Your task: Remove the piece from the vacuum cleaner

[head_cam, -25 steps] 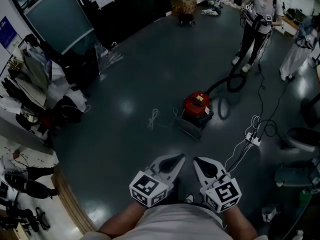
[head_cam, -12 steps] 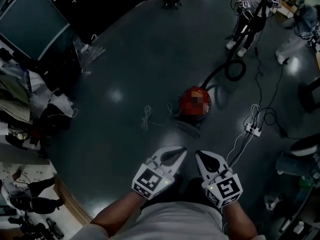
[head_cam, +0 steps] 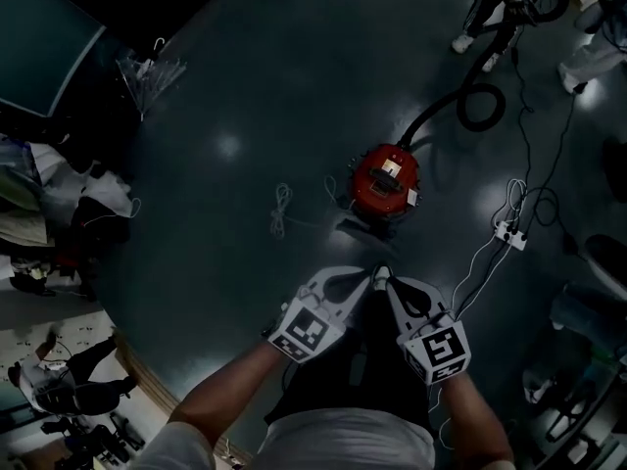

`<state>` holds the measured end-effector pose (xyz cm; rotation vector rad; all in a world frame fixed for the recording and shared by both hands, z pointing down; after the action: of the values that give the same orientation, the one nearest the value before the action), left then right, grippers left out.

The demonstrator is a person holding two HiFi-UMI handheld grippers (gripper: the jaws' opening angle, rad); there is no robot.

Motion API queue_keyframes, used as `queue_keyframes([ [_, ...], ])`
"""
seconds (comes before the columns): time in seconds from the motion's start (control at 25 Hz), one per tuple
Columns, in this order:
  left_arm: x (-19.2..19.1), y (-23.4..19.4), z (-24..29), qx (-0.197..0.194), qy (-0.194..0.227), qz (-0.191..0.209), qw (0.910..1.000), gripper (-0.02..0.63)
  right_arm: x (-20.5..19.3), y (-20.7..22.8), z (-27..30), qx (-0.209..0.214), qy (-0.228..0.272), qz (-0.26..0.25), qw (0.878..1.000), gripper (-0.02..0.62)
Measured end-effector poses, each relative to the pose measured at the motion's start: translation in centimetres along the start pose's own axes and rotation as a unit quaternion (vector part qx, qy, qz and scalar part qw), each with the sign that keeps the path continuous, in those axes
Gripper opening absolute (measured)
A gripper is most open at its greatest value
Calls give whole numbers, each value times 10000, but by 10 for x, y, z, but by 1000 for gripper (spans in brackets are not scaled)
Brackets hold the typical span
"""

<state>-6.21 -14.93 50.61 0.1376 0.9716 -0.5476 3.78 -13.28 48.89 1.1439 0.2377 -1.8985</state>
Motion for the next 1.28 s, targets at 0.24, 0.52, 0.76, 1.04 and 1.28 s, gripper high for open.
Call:
queue_keyframes([
  [0.24, -98, -50, 108, -238, -664, 264, 9972, 5, -85, 72, 91, 48, -554, 19, 9984, 12],
  [0.52, -217, -93, 217, -455, -1683, 1572, 9721, 6, -167, 115, 151, 7, -904, 273, 9955, 12],
  [0.76, -289, -102, 276, -832, -2345, 2496, 9358, 138, -203, 132, 172, 6, -918, 386, 9950, 12],
  [1.04, -337, -107, 309, -937, -2797, 3503, 8890, 141, -209, 140, 178, 7, -717, 394, 9966, 12],
  [1.28, -356, -108, 322, -985, -2950, 3800, 8711, 131, -212, 132, 173, 16, -673, 326, 9972, 12],
])
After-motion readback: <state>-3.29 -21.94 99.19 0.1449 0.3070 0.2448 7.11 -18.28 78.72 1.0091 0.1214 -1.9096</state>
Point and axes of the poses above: the fingertips, and each gripper's own axes: z forward along the fingers, y to its right, x out of its top, the point moved 5 cm from there along -z, backward along the fingers, and after that the axes turned 6 degrees about -y, right-handed, at the moved point
